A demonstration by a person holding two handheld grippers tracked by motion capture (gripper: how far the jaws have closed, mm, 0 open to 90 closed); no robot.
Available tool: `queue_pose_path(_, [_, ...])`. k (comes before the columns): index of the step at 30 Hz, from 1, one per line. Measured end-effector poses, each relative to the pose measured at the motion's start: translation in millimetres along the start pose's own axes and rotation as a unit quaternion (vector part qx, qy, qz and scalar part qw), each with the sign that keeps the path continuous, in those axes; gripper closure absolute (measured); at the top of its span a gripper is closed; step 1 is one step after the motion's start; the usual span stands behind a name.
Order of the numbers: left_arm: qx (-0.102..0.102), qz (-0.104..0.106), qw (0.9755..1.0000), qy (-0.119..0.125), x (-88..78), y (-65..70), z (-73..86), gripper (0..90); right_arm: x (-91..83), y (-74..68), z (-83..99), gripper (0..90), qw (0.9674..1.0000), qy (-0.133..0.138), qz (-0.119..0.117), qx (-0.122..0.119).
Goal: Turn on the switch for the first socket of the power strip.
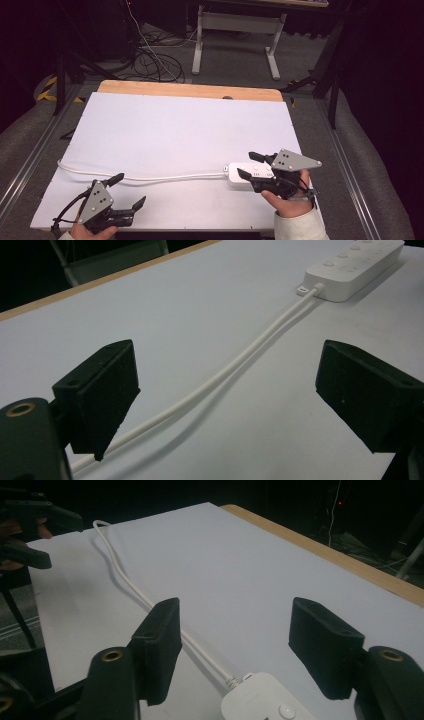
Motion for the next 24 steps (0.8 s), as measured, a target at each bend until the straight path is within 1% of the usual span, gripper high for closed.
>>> queue_pose_path(2, [-0.005,0.002,1.0,0.0,0.0,-0.2,-0.3,10.8,-3.8,-2.0,2.8,33.1,0.9999,0.011,-0.007,0.01])
queue_pose_path(4, [-0.008,0.003,1.0,0.001,-0.2,-0.3,-0.7,10.8,-5.8,-2.3,5.6,33.0,0.9996,0.02,-0.014,0.012])
queue_pose_path(5, [-0.013,0.005,0.9999,0.002,-0.5,0.0,-0.7,10.8,-6.2,-1.9,8.2,31.7,0.9993,0.024,-0.02,0.02])
queue_pose_path(6, [-0.016,0.007,0.9999,0.003,-0.7,0.0,-0.8,10.7,-6.2,-1.1,12.7,28.1,0.9985,0.016,-0.022,0.046])
queue_pose_path(7, [-0.015,0.006,0.9999,0.004,-0.9,-0.2,-0.9,10.7,-5.8,-0.3,19.1,26.6,0.9971,0.0,-0.023,0.072])
queue_pose_path(8, [-0.014,0.006,0.9999,0.005,-1.0,-0.3,-1.1,10.7,-5.7,-0.4,24.5,27.5,0.9957,-0.012,-0.026,0.088])
queue_pose_path(9, [-0.014,0.006,0.9999,0.005,-1.1,-0.5,-1.1,10.7,-4.7,-0.7,29.3,28.2,0.9958,-0.022,-0.031,0.083])
queue_pose_path(10, [-0.014,0.006,0.9999,0.005,-1.1,-0.5,-1.1,10.7,-4.7,-0.7,29.3,28.2,0.9958,-0.022,-0.031,0.083])
queue_pose_path(11, [-0.013,0.006,0.9999,0.005,-1.1,-0.4,-0.9,10.7,-3.6,-2.2,36.2,28.4,0.9973,-0.013,-0.029,0.066])
queue_pose_path(13, [-0.013,0.005,0.9999,0.005,-1.1,-0.4,-0.9,10.6,-3.1,-3.2,41.2,26.5,0.9974,-0.007,-0.035,0.063])
queue_pose_path(15, [-0.012,0.004,0.9999,0.006,-1.3,-0.4,-0.9,10.7,-3.4,-3.7,47.6,24.1,0.9975,0.002,-0.034,0.063])
queue_pose_path(18, [-0.011,0.004,0.9999,0.006,-1.4,0.0,-0.7,10.6,-4.8,-3.4,56.5,22.9,0.9978,0.014,-0.034,0.056])
queue_pose_path(21, [-0.012,0.004,0.9999,0.006,-1.4,0.2,-0.8,10.6,-6.7,-2.1,65.6,21.4,0.9979,0.021,-0.03,0.053])
queue_pose_path(24, [-0.013,0.004,0.9999,0.006,-1.5,0.3,-0.7,10.5,-8.3,-1.3,72.8,20.7,0.9984,0.02,-0.027,0.046])
Point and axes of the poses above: each handheld gripper's, and its own axes: x roughly forward along the jaws, z roughly out of its underside, y roughly to its right, the point moved 3 cm from there along x, roughly forward along the jaws, and after that the axes turned 8 degrees about y, right-handed, at the moved point
